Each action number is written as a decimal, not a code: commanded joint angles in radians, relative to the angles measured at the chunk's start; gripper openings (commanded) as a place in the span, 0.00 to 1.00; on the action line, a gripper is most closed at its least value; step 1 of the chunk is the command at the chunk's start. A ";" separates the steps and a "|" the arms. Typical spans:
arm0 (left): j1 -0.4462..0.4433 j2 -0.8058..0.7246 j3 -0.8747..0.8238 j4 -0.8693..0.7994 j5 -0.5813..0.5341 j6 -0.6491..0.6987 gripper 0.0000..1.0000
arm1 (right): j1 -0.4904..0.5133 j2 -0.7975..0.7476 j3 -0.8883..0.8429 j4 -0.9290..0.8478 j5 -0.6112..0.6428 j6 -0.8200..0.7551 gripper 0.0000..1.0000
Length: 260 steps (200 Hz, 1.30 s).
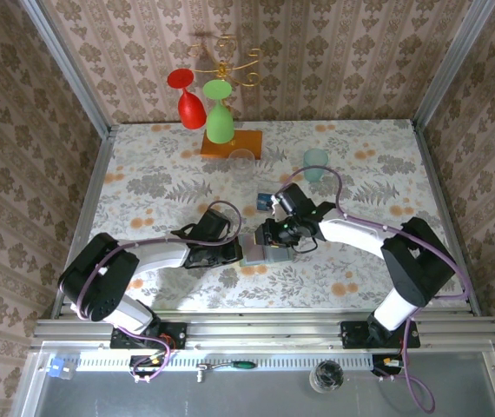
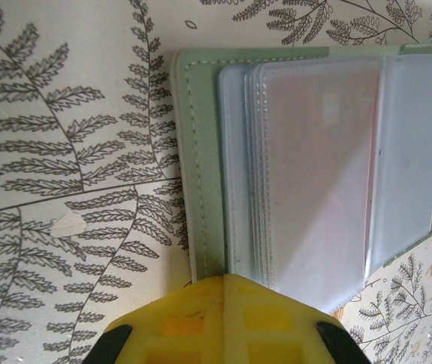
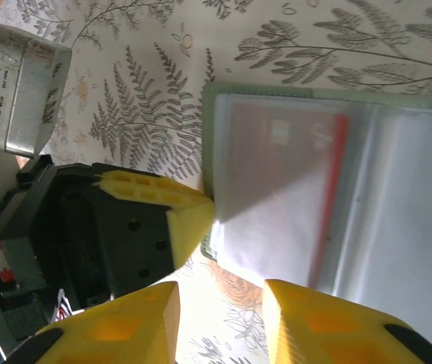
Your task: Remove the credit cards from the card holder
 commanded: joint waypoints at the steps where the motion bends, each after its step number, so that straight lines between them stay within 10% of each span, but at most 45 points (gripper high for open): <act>1: 0.014 -0.006 0.005 -0.035 -0.025 0.021 0.02 | 0.011 0.031 0.031 0.037 -0.031 0.055 0.37; 260: 0.042 -0.031 -0.033 -0.004 0.011 0.021 0.03 | 0.026 0.191 0.084 0.066 -0.002 0.084 0.33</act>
